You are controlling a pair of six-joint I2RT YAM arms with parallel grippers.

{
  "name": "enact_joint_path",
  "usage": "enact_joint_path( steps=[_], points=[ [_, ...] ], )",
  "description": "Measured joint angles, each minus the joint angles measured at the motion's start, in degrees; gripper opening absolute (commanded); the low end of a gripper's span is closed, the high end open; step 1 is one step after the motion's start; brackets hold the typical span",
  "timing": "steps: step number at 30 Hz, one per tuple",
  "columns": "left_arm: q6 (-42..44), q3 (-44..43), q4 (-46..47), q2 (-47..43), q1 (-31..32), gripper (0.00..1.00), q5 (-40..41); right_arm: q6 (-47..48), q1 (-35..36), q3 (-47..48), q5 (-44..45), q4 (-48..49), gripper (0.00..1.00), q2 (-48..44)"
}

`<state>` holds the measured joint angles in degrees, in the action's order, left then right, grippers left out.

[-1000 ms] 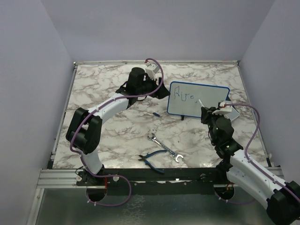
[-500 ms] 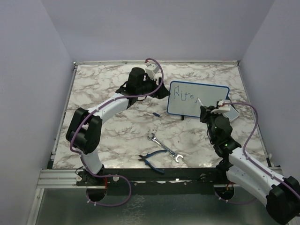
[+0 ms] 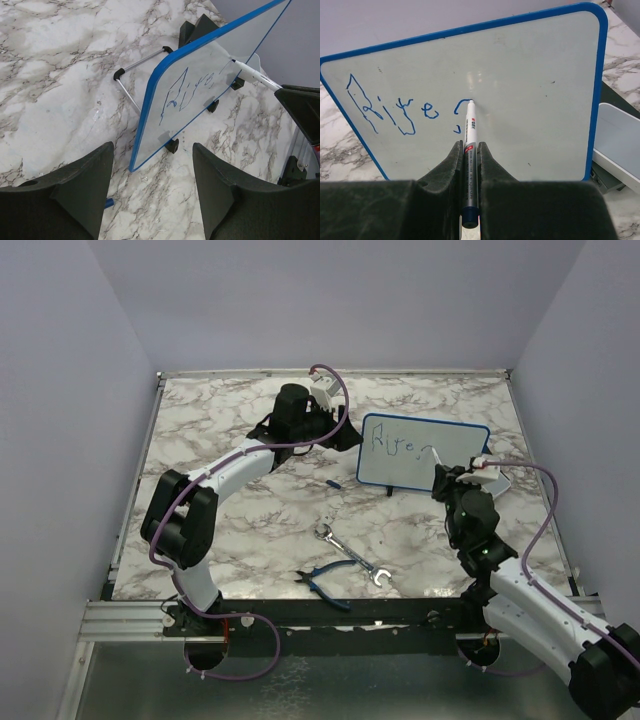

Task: Write a sentence on the whiteboard

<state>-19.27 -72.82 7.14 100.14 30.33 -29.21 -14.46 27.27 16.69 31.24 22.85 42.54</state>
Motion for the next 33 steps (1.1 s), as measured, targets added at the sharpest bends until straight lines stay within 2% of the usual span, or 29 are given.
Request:
enact_joint_path(
  steps=[10,19,33],
  points=[
    [0.0,0.0,0.0,0.0,0.0,0.65,0.0,1.7,0.0,0.0,-4.0,0.3,0.01,-4.2],
    [0.0,0.0,0.0,0.0,0.0,0.65,0.0,2.3,0.0,0.0,-4.9,1.6,0.01,-0.3],
    [0.0,0.0,0.0,0.0,0.0,0.65,-0.1,2.6,0.0,0.0,-4.4,3.1,0.01,0.1]
  ],
)
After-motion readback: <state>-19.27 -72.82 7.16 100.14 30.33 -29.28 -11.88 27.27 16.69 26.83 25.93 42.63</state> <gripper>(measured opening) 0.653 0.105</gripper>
